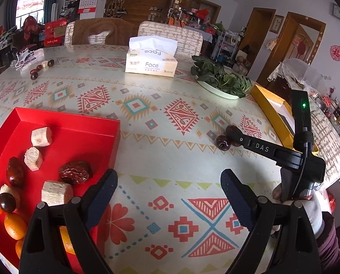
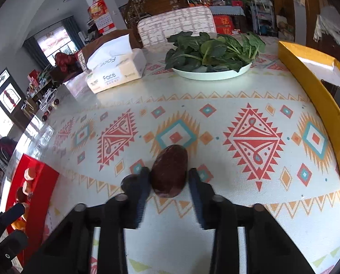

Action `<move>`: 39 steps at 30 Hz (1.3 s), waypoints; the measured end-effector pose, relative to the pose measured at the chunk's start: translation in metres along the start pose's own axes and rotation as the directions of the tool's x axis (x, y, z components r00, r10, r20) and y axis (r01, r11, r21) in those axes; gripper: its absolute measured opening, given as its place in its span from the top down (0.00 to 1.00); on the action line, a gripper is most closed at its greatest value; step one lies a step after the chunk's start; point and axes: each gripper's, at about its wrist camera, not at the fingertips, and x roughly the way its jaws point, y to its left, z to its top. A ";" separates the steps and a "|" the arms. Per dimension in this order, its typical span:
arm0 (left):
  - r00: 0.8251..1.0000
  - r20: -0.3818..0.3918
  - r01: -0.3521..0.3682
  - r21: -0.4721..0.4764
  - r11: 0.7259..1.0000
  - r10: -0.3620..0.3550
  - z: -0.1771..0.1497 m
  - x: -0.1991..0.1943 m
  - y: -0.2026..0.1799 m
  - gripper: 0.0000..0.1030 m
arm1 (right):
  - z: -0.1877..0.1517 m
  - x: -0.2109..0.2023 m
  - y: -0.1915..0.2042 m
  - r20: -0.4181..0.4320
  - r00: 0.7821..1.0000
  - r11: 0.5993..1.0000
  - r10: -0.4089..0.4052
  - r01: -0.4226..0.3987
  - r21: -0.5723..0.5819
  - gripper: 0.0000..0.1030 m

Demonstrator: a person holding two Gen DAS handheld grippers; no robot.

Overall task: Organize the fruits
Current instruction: 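Grasp a red date with the right gripper while the left gripper grasps a dark plum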

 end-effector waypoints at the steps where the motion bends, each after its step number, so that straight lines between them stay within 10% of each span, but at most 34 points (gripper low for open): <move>1: 1.000 0.001 0.001 0.004 1.000 -0.001 0.000 -0.001 -0.002 0.11 | 0.000 -0.001 0.000 0.002 1.000 1.000 -0.001 0.001 -0.001 0.65; 21: 0.997 -0.073 0.018 0.136 0.991 -0.008 0.018 0.052 -0.067 0.11 | -0.009 -0.041 -0.070 0.056 0.989 0.961 0.140 -0.149 0.232 0.65; 39: 0.995 -0.103 0.004 0.176 0.984 0.014 0.028 0.115 -0.084 0.12 | -0.005 -0.044 -0.070 0.070 0.987 0.964 0.142 -0.154 0.218 0.65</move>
